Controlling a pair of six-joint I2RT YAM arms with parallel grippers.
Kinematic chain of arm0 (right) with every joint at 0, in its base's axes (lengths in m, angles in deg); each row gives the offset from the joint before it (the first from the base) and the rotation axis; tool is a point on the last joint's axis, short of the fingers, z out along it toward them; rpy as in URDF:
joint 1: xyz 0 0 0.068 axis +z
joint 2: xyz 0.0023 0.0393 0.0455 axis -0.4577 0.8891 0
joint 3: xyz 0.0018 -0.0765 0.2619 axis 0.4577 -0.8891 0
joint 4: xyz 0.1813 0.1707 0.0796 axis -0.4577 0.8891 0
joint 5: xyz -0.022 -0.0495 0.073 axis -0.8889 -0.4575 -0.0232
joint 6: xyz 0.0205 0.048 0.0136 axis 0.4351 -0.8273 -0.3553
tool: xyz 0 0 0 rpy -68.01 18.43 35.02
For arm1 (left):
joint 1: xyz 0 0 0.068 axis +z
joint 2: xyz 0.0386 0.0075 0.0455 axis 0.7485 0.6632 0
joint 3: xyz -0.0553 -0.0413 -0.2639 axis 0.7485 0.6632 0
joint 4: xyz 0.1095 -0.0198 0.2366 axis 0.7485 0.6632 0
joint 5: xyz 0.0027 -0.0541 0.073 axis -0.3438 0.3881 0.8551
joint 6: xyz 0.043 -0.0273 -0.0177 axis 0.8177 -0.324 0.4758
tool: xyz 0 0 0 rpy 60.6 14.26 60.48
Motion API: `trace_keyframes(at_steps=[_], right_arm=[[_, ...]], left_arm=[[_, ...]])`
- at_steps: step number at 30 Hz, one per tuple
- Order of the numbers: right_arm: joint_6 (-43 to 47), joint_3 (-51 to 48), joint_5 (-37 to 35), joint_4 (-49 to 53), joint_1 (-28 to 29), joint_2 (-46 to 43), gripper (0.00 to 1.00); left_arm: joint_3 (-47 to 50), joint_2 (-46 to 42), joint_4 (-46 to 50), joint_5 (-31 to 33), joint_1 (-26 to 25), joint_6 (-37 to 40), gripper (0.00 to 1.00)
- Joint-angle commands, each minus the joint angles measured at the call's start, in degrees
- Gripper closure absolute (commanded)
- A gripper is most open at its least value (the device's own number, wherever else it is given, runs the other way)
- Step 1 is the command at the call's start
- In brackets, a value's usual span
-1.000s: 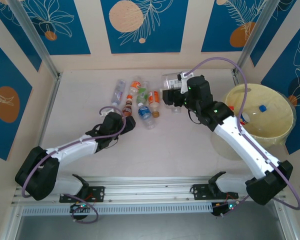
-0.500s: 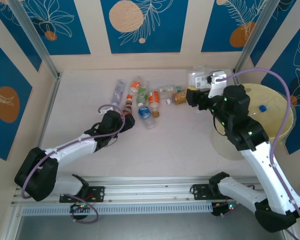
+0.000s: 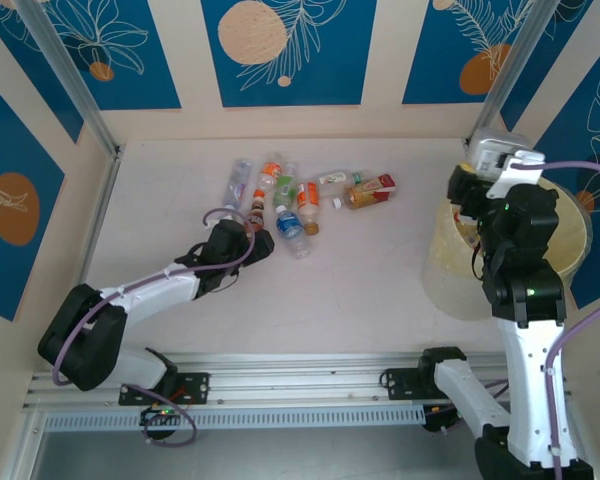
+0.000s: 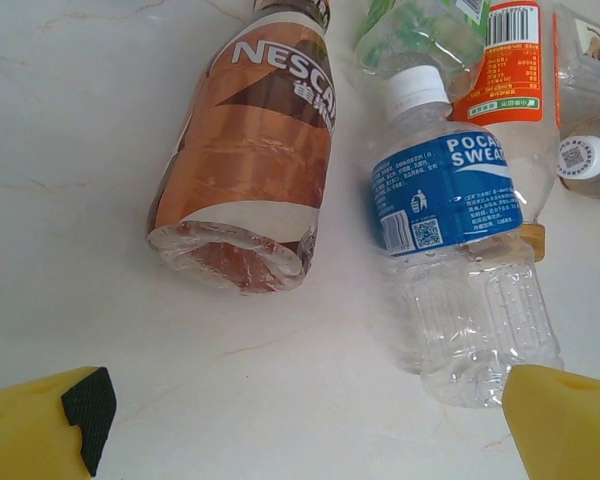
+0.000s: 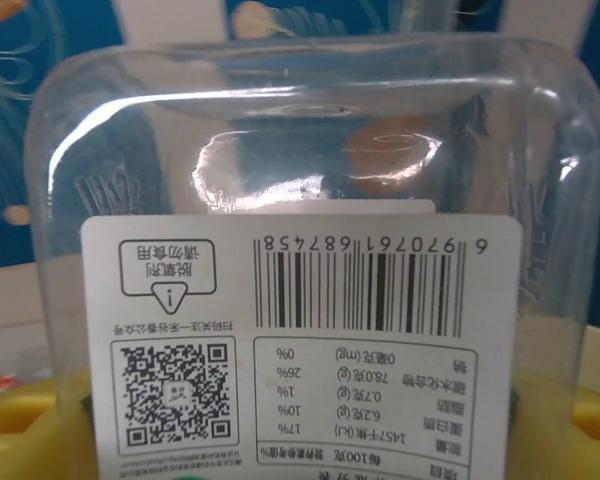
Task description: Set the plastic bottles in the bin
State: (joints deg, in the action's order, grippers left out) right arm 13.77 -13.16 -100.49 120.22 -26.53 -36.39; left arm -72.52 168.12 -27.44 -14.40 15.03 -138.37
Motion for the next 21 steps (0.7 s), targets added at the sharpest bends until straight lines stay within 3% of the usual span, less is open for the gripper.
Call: trace_keyframes(at_steps=[1,4,12,17,19,21], right_arm=[[-0.67,2.32,-8.32,3.17,-4.67,-0.03,1.0],[-1.75,1.85,-11.93,4.59,-7.2,0.15,0.99],[-6.22,-4.75,-20.19,2.17,-11.74,-1.52,0.65],[-7.8,-8.11,-23.21,1.18,-13.68,-2.89,0.57],[-9.24,-8.47,-23.53,2.28,-14.29,-3.31,0.46],[-11.81,-8.52,-23.02,4.68,-14.59,-3.42,0.22]], left_arm=[[-2.07,0.44,-1.32,-0.82,0.99,-0.02,0.0],[-2.07,0.67,-1.49,-1.23,1.04,-0.06,0.0],[-3.93,2.61,-0.79,-3.97,1.18,0.67,0.0],[-4.55,3.45,-0.79,-4.68,1.28,0.91,0.0],[-4.87,3.83,-0.79,-5.08,1.31,0.82,0.0],[-5.31,4.28,-0.53,-5.47,1.31,0.82,0.0]])
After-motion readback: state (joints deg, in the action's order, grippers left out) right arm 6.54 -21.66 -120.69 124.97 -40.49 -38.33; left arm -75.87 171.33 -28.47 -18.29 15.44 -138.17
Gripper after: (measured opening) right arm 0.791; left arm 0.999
